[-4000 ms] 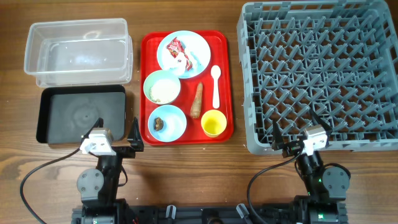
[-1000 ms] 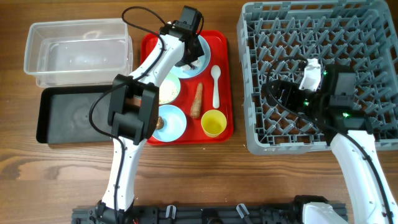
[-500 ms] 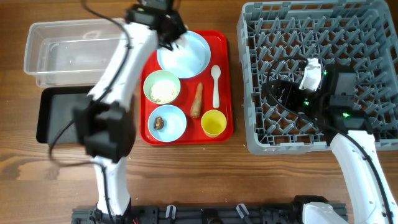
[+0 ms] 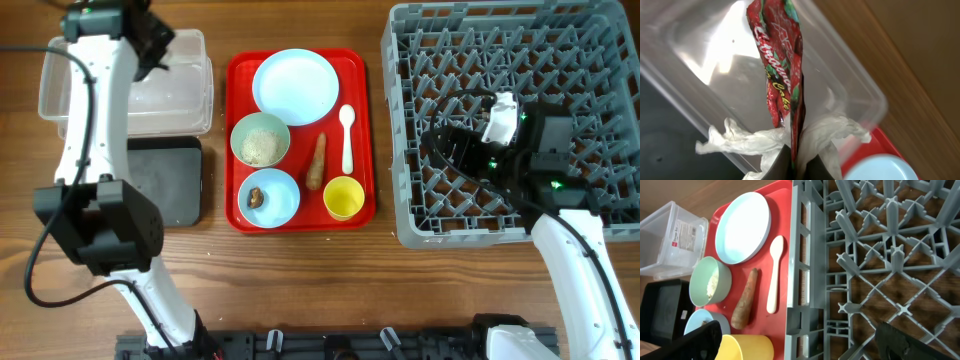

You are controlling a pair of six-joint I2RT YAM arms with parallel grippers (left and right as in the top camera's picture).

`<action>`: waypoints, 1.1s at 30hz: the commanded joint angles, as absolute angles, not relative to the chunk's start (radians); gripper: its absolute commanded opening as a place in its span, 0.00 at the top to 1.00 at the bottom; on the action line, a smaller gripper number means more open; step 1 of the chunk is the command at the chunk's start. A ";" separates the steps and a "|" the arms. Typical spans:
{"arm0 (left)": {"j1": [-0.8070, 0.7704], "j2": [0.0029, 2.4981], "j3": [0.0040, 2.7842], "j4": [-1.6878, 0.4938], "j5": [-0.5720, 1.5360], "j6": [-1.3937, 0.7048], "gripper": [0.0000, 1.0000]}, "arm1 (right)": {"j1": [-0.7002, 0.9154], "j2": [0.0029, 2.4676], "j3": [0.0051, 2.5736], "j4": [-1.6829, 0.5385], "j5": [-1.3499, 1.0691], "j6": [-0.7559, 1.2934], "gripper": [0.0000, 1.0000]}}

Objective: Sort waste into correct bins and load items into the dishwasher rack
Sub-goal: 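Carry the wrapper and tissue left and drop them into the clear bin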

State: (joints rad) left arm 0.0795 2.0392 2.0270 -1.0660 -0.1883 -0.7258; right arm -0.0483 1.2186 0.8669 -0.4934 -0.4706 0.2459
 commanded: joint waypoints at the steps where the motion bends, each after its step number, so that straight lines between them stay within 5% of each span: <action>1: 0.122 2.046 1.922 -1.000 -0.274 -0.820 0.84 | -0.042 1.229 0.885 -0.485 -0.465 0.266 0.00; 6: 0.134 2.046 1.876 -0.923 -0.274 -0.820 0.38 | -0.042 1.229 0.885 -0.485 -0.465 0.266 0.00; 8: 0.133 2.046 1.876 -0.912 -0.274 -0.819 0.29 | -0.042 1.229 0.885 -0.484 -0.465 0.266 0.00; 20: 0.130 1.920 1.891 -0.903 -0.154 -0.532 0.01 | -0.042 1.229 0.885 -0.483 -0.465 0.265 0.00; 30: 0.049 1.879 1.891 -0.973 0.247 -0.235 0.00 | -0.042 1.229 0.885 -0.483 -0.465 0.265 0.00; 33: -0.029 1.879 1.891 -1.066 0.246 -0.244 0.12 | -0.042 1.229 0.885 -0.483 -0.465 0.265 0.00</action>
